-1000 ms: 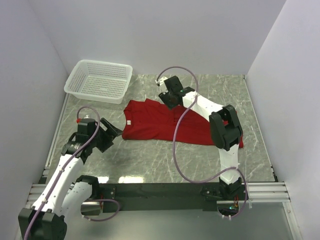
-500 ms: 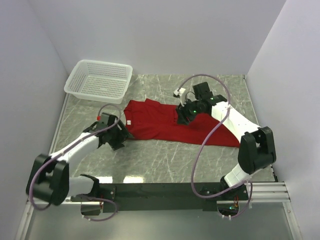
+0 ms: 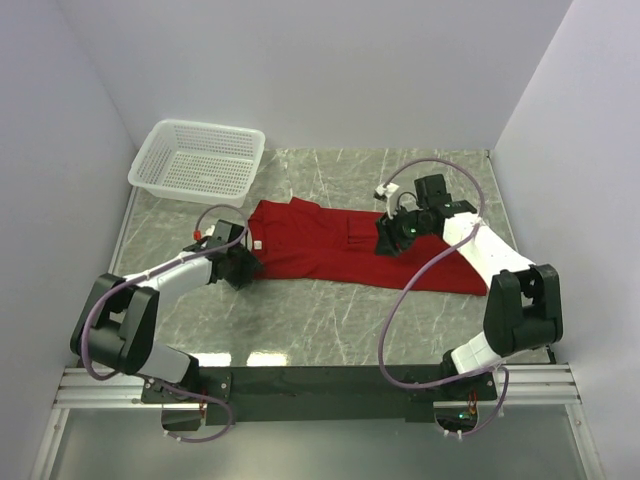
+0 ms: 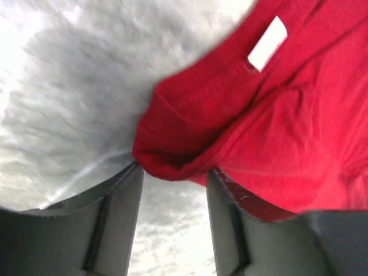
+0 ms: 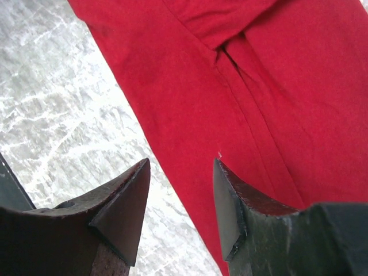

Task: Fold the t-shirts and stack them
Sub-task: Fold the tshirt

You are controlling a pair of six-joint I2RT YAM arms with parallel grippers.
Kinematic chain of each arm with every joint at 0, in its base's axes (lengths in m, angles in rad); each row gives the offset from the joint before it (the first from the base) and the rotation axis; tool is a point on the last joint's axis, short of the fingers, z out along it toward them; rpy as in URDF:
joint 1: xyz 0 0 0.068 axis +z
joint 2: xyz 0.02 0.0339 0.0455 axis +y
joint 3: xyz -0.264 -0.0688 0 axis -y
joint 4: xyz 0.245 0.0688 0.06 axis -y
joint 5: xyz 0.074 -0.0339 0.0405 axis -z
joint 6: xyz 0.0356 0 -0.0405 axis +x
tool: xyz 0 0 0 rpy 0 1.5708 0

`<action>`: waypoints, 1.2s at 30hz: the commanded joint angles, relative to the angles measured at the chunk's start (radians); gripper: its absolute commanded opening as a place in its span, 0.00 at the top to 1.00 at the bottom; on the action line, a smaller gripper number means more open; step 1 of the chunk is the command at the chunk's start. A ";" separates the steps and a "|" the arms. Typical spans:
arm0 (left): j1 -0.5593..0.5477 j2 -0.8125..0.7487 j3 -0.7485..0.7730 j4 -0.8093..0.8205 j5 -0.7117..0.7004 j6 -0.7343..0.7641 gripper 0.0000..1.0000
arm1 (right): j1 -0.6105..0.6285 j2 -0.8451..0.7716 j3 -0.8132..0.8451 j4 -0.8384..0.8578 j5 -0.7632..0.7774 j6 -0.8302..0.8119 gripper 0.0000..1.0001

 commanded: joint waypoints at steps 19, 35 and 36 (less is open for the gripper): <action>0.106 0.031 0.094 -0.031 -0.086 0.176 0.89 | -0.260 -0.094 -0.068 -0.275 0.118 -0.443 0.45; 0.138 0.026 0.077 -0.036 -0.054 0.222 0.84 | -0.256 0.363 0.420 -0.158 0.165 -0.133 0.51; 0.138 0.029 0.080 -0.034 -0.050 0.222 0.83 | -0.247 0.385 0.445 -0.166 0.173 -0.131 0.55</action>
